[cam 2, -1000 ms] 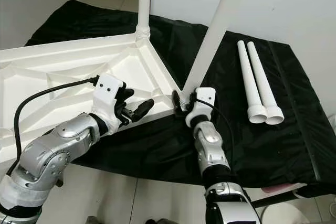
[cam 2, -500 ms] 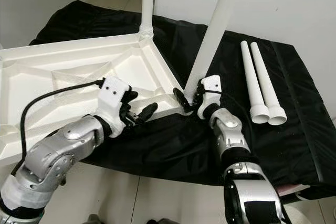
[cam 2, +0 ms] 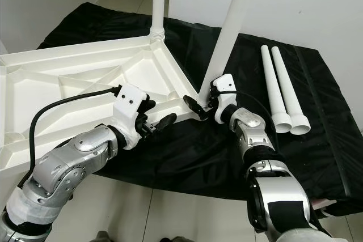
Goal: Building children table
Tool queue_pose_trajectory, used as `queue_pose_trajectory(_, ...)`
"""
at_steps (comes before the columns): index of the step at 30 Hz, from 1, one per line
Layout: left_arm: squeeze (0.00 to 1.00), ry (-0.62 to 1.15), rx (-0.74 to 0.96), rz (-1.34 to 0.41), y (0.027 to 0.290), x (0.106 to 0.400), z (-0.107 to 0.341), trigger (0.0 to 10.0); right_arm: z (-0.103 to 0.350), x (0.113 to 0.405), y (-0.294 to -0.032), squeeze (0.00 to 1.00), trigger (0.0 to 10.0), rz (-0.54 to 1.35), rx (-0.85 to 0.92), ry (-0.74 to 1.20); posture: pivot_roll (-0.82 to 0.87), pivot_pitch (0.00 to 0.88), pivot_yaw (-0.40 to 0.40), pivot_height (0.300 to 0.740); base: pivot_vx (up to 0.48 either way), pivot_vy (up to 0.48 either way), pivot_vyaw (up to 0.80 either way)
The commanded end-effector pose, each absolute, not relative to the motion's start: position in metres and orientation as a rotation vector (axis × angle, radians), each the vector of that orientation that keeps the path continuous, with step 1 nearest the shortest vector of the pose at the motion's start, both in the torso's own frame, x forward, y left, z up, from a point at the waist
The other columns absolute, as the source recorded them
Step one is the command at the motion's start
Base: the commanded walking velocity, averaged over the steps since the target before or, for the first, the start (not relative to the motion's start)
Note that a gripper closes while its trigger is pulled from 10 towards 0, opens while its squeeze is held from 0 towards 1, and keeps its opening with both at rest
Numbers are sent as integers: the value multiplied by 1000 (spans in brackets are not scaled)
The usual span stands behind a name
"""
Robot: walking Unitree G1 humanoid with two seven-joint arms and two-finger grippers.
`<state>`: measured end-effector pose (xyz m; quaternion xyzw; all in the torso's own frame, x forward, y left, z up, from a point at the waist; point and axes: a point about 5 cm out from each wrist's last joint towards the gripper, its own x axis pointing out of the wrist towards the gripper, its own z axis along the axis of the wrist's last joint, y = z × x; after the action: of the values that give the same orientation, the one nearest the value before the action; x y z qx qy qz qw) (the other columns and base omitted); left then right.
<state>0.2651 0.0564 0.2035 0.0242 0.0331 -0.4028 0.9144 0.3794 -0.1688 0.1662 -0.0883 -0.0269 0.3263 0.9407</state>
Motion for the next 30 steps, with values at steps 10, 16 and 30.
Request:
queue_pose_trajectory(10,0,91,62,-951,50,258,201,10000,154,377,-172,0,0,685,-176,12,99,96,-83,740,0,0,0)
queue_pose_trajectory(16,0,93,63,-950,50,258,201,10000,142,375,-174,0,0,624,-158,52,99,96,-83,740,0,0,0)
queue_pose_trajectory(30,0,110,50,-932,56,258,197,10000,134,376,-157,0,10000,363,55,40,81,88,-84,740,0,0,0)
